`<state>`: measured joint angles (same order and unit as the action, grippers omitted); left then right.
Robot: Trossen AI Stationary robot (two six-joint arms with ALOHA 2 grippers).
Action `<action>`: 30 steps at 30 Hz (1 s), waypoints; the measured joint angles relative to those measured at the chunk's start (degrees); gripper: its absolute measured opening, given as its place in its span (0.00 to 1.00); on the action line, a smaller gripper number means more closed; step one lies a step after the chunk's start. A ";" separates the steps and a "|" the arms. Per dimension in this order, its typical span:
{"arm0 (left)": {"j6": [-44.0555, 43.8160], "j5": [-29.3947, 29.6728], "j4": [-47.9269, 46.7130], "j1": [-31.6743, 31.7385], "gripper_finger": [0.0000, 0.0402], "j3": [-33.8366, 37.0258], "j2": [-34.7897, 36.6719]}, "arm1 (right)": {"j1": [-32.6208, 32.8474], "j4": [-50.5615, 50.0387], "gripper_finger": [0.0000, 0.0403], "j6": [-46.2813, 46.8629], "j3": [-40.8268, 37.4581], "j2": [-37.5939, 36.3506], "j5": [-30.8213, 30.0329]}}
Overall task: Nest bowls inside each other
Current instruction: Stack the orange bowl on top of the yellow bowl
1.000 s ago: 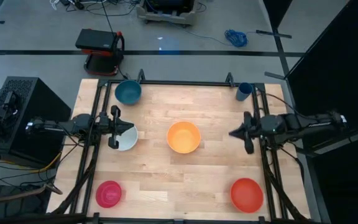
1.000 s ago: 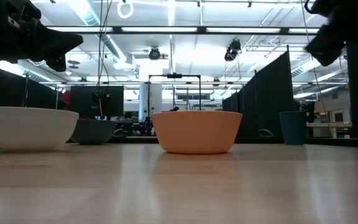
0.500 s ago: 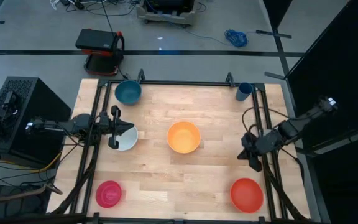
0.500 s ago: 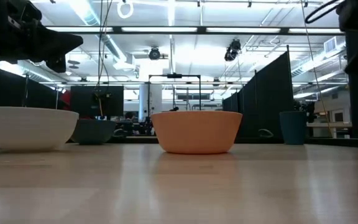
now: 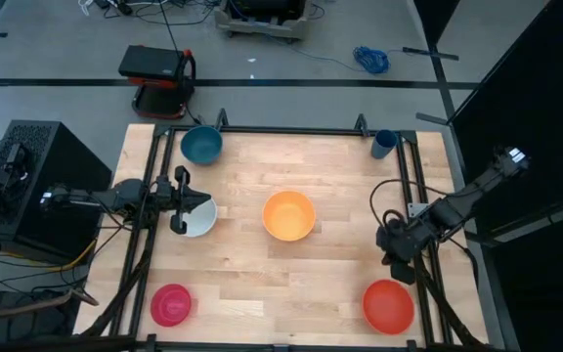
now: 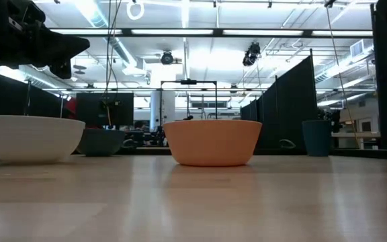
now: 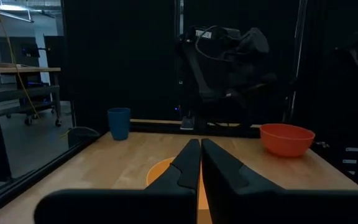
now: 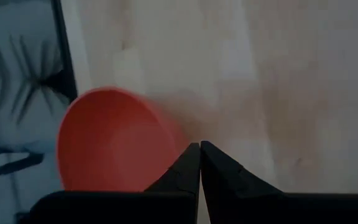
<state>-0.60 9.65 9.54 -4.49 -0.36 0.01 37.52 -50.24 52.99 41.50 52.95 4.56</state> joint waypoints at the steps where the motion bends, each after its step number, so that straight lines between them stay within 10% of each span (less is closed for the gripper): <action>1: 0.00 0.00 0.00 0.00 0.00 0.00 0.00 | 0.00 0.31 0.00 0.63 0.00 0.68 0.58; 8: 0.02 0.00 0.00 0.00 0.01 0.00 0.00 | 0.00 0.47 0.04 1.08 0.00 3.97 2.40; 24: 0.08 0.00 -0.25 0.00 0.01 0.00 0.00 | 3.49 3.41 0.56 5.33 0.00 11.17 2.91; 30: 0.09 0.00 -0.26 0.00 0.01 0.00 0.00 | 4.23 3.46 0.60 5.27 -0.02 16.42 2.90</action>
<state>-0.51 9.65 9.28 -4.49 -0.36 0.01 41.75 -46.78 58.26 41.48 69.37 7.46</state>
